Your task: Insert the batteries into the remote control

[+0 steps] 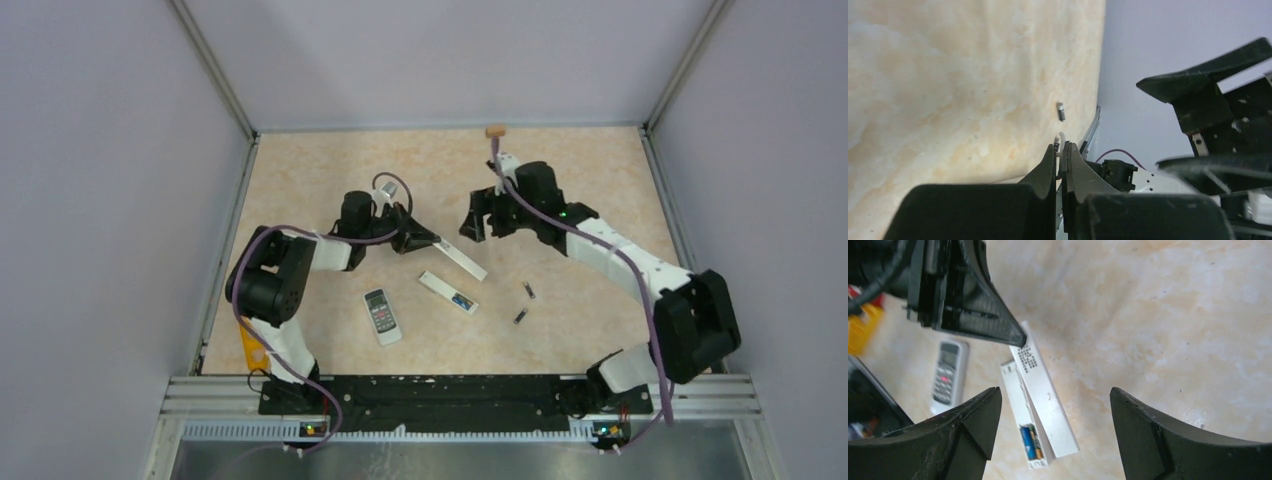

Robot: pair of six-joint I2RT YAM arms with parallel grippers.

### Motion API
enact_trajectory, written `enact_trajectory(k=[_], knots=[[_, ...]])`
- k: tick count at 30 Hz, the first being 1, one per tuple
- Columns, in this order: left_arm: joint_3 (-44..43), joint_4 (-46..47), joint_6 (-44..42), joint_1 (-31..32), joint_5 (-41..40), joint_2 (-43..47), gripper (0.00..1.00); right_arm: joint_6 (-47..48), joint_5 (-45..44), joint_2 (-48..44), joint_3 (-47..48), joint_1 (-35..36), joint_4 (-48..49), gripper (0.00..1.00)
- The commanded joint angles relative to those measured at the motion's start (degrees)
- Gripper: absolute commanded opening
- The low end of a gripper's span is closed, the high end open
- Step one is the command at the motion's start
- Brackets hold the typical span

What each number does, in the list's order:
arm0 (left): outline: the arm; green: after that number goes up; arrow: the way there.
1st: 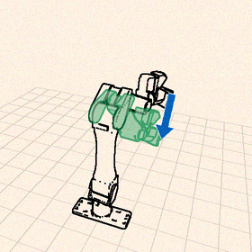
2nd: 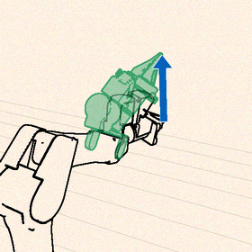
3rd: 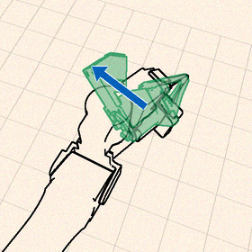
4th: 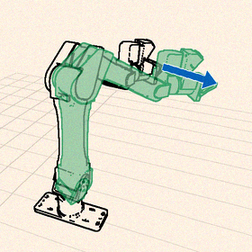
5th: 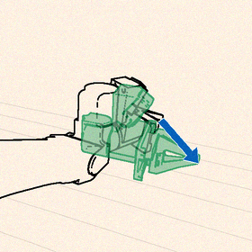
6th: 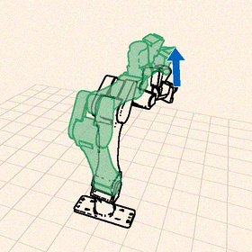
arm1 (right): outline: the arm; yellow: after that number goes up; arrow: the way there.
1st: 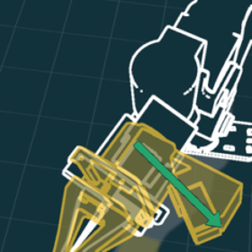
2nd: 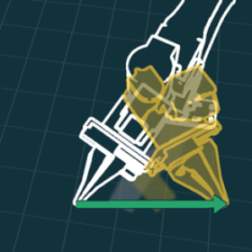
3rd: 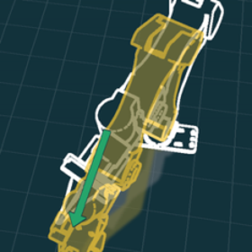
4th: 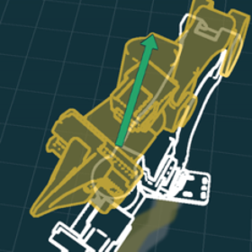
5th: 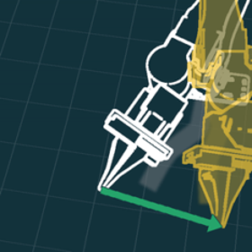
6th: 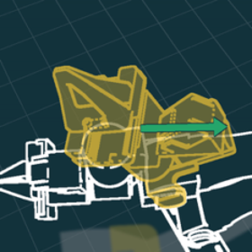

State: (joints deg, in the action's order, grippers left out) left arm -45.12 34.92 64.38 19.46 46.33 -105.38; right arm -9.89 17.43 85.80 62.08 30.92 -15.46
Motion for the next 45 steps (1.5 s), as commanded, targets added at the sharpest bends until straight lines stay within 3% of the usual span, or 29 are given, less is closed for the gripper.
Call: enact_trajectory(k=[1,6,13,16,21,24,29,31,34,36,42,45], knots=[[0.27,3.33,-0.25,-1.57,3.88,6.84,0.00,-21.59,2.10,-8.33,-7.95,-1.80,8.41,0.81],[0.98,4.66,3.05,-3.39,5.51,11.17,0.00,-41.21,0.27,-17.09,-23.67,-1.74,25.92,0.81],[1.26,4.90,5.31,-3.95,6.79,15.12,0.00,-50.62,1.61,-21.19,-29.71,-1.54,36.21,0.80],[1.65,7.36,7.49,-4.08,7.40,15.40,0.00,-54.10,4.29,-20.23,-31.04,-1.54,41.80,0.71],[3.16,14.45,12.88,-4.41,7.44,14.99,0.00,-58.53,8.11,-18.18,-32.38,-1.56,49.41,0.48],[3.73,16.08,13.87,-4.76,6.39,15.03,0.00,-59.26,9.39,-17.82,-32.71,-1.56,51.46,0.27],[4.10,13.85,12.12,-4.96,5.41,15.33,0.00,-58.12,10.84,-18.12,-32.46,-1.56,48.70,0.08],[4.46,13.55,11.83,-4.96,5.15,15.22,0.00,-57.47,11.52,-17.99,-32.22,-1.56,47.25,0.12],[4.97,14.54,12.27,-4.96,4.80,15.12,0.00,-57.21,12.44,-17.85,-32.06,-1.56,46.62,0.40],[5.34,15.91,13.13,-4.96,4.44,15.12,0.00,-57.13,12.53,-17.85,-31.83,-1.56,45.91,0.47],[5.63,18.63,15.38,-5.04,3.96,14.94,0.00,-58.28,12.56,-17.49,-32.00,-1.56,46.56,0.38],[5.93,19.94,16.74,-4.98,3.50,15.03,0.00,-59.05,13.68,-16.49,-32.00,-1.56,47.39,0.39]])
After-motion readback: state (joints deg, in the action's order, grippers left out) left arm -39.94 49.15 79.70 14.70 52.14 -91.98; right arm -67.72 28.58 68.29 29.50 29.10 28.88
